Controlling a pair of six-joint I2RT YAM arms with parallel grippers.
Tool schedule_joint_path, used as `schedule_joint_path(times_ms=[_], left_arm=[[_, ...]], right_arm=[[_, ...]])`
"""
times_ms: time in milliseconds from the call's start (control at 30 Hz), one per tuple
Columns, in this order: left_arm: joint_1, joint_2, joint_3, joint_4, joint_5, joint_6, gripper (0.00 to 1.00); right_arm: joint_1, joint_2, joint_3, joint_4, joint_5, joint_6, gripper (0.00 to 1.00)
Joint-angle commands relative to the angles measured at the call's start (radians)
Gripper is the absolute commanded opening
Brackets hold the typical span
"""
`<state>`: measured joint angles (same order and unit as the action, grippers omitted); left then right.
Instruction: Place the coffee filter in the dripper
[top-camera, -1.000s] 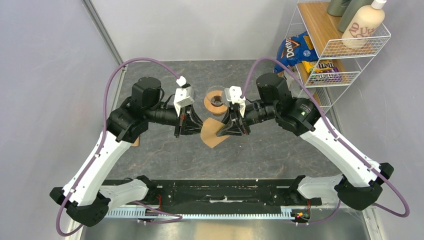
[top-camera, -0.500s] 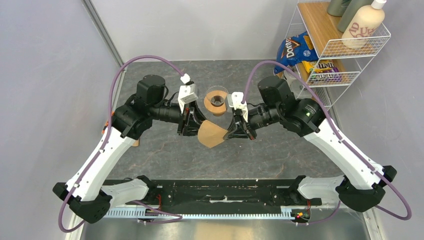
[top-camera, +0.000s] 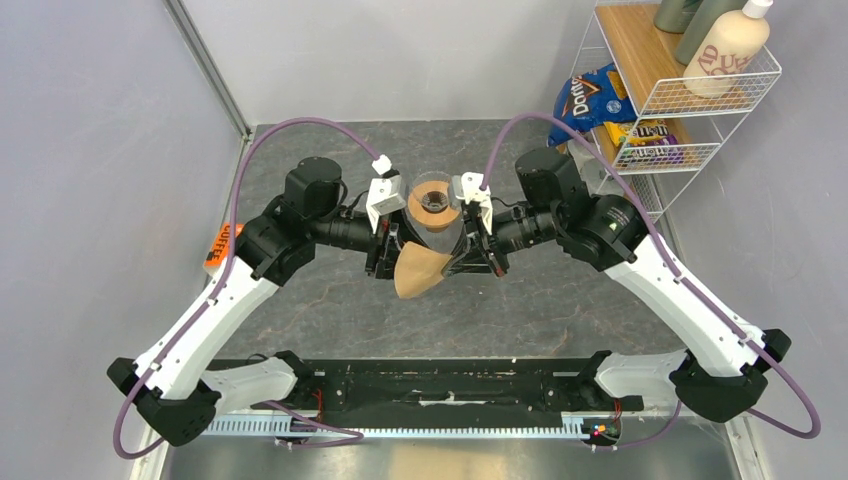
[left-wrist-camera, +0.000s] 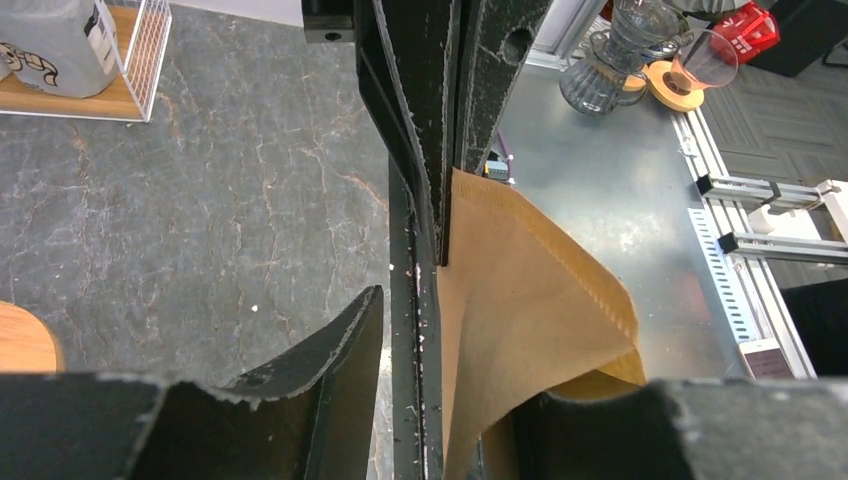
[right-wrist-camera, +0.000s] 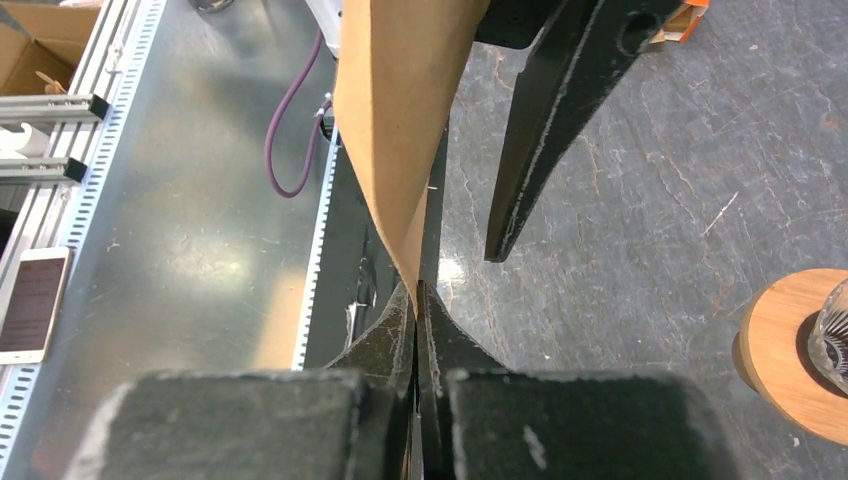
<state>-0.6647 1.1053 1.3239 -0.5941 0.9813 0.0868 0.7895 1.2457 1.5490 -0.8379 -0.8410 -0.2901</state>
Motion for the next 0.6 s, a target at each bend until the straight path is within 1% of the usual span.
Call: schedule_joint_path(times_ms=[0,33,67,100,133,167,200,267,300,333,367,400,433,500,567], left_arm=[[-0.004,-0.025,-0.009,0.047,-0.01,-0.03,0.43],[-0.005,-0.025,-0.013,0.045,-0.012,-0.035,0.41],[-0.004,-0.025,-0.015,0.045,-0.018,-0.046,0.37],[-0.003,-0.025,-0.015,0.046,-0.026,-0.062,0.29],[-0.001,-0.023,-0.013,0.048,-0.032,-0.077,0.17],[0.0,-0.019,-0.013,0.052,-0.031,-0.12,0.05],[0.007,-0.019,-0.015,0.069,-0.034,-0.159,0.02],[0.026,-0.015,-0.018,0.106,-0.07,-0.278,0.02],[0.042,-0.012,-0.019,0.124,-0.107,-0.331,0.02],[0.062,-0.011,-0.027,0.147,-0.143,-0.403,0.02],[0.088,-0.009,-0.037,0.178,-0.194,-0.478,0.02],[0.112,-0.006,-0.041,0.197,-0.256,-0.527,0.02],[0.126,0.0,-0.039,0.215,-0.305,-0.581,0.02],[0.134,0.028,0.005,0.215,-0.426,-0.637,0.02],[0.132,0.085,0.084,0.166,-0.565,-0.712,0.02]], right_arm=[[-0.023,0.006,0.045,0.054,-0.023,0.08,0.0],[-0.03,0.008,0.046,0.057,-0.029,0.087,0.0],[-0.034,0.009,0.049,0.058,-0.03,0.089,0.0],[-0.036,0.008,0.051,0.059,-0.03,0.088,0.0],[-0.039,0.007,0.052,0.059,-0.025,0.084,0.0],[-0.04,0.005,0.051,0.059,-0.02,0.08,0.03],[-0.042,0.001,0.048,0.057,-0.006,0.077,0.15],[-0.051,-0.012,0.04,0.055,0.047,0.078,0.34],[-0.059,-0.018,0.036,0.056,0.098,0.086,0.44],[-0.07,-0.021,0.034,0.059,0.146,0.107,0.51],[-0.085,-0.023,0.036,0.066,0.197,0.133,0.63],[-0.095,-0.024,0.037,0.08,0.242,0.153,0.78],[-0.099,-0.03,0.032,0.114,0.32,0.192,0.83],[-0.1,-0.051,-0.001,0.215,0.461,0.265,0.83],[-0.099,-0.07,-0.03,0.308,0.554,0.328,0.83]])
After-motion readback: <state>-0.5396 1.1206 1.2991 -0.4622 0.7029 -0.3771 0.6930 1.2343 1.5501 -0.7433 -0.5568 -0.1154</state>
